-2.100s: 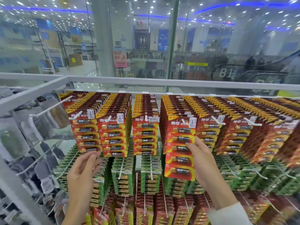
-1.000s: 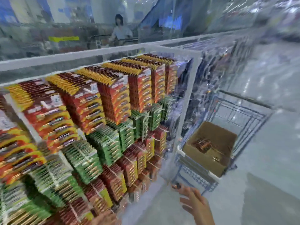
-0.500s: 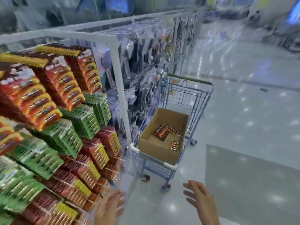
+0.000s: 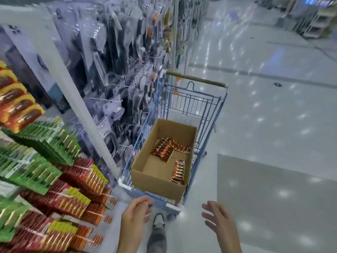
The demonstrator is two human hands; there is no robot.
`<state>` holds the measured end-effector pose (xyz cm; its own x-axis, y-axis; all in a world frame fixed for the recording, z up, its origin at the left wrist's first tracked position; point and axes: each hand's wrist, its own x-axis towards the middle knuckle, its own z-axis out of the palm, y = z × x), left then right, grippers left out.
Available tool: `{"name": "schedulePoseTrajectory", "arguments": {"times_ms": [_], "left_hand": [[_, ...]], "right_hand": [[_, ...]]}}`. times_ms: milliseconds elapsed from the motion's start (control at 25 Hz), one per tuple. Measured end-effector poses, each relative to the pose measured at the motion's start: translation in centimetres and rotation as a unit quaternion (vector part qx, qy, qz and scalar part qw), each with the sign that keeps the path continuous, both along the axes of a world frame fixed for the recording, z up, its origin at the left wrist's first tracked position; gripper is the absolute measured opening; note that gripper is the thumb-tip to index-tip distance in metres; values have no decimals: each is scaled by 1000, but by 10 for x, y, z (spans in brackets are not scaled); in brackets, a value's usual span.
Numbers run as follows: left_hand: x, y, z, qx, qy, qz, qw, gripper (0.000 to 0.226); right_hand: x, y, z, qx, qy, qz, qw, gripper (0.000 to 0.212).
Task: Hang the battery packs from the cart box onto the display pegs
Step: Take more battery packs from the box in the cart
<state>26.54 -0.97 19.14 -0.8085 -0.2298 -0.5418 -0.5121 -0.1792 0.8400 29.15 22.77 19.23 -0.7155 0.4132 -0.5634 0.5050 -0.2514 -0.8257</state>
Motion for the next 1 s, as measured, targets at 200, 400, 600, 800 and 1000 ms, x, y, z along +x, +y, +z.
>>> {"name": "schedulePoseTrajectory", "arguments": {"times_ms": [200,400,600,800,1000], "left_hand": [[-114,18,-21,-9,-5,-42,999,17],[-198,38,-48,-40,-52,-100,993,15],[-257,74,-103,-61,-131,-157,977,15],[-314,132,-186,-83,-239,-185,950,17],[-370,169,-282,-159,-288,-219,919,20]], "right_hand": [[-96,5,-8,36,-28,11,999,21],[-167,14,-24,70,-57,15,996,18],[-213,19,-44,41,-95,32,994,18],[-248,34,-68,-4,-138,26,990,21],[-271,58,-103,-38,-170,2,985,23]]}}
